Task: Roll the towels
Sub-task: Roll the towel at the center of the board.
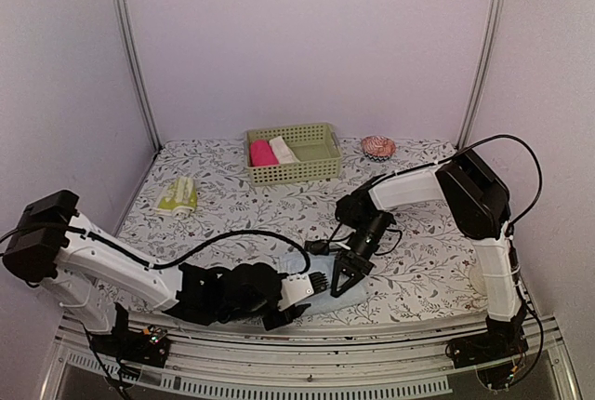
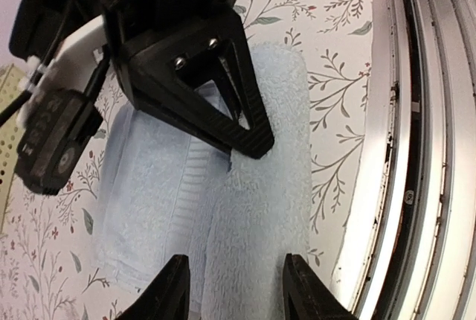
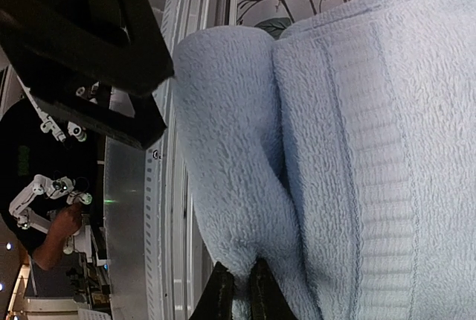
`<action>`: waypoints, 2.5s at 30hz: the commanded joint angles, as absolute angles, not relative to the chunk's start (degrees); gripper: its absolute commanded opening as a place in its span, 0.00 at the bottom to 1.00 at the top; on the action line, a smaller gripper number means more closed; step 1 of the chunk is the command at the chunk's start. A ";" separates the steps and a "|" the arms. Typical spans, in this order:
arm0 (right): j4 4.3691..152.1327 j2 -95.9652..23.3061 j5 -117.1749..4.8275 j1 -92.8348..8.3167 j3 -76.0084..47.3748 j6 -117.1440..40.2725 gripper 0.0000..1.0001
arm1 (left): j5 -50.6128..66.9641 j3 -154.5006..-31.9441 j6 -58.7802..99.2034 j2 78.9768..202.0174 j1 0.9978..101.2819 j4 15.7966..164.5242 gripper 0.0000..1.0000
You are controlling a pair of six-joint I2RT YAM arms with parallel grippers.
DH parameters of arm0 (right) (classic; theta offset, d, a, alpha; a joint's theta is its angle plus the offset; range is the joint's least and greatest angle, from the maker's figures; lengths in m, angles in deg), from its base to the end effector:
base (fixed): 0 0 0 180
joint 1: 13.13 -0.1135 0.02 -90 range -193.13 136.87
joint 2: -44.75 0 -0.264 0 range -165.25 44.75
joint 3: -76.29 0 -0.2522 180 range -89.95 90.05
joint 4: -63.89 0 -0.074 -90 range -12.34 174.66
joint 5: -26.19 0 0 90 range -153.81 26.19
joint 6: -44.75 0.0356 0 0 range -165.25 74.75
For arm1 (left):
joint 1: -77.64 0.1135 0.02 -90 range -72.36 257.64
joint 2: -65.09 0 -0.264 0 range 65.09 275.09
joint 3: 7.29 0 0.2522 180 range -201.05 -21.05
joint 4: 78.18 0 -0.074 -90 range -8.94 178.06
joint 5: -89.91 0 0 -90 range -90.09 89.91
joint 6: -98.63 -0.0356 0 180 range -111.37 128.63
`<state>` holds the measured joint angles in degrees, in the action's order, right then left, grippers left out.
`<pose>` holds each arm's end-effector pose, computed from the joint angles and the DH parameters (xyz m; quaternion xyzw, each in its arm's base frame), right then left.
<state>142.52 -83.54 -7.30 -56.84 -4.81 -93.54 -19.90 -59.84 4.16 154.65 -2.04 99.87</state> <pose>0.2501 0.2801 0.1079 0.5743 -0.6577 -0.4727 0.1192 0.0661 -0.2959 0.1581 0.5407 0.7095 -0.1360 0.4310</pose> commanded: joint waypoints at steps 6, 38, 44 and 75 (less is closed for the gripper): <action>140.24 -86.40 -13.10 -57.07 -4.96 -89.81 0.10 | -18.24 -68.94 -4.27 165.02 -2.78 96.68 0.45; 122.20 -37.58 -25.44 -51.14 -21.57 -85.52 0.43 | 9.25 -80.71 11.68 172.63 7.52 78.43 0.19; 118.98 -33.10 -28.50 -52.51 -30.38 -89.10 0.42 | 24.06 -82.01 17.75 174.24 14.22 79.03 0.18; 100.27 -55.12 -53.39 -72.46 -39.89 -95.78 0.24 | 39.98 -85.04 22.40 179.06 26.00 77.80 0.30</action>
<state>94.76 -50.51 -53.88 -72.11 -39.80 -95.88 43.99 -87.12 23.20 181.91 23.86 82.63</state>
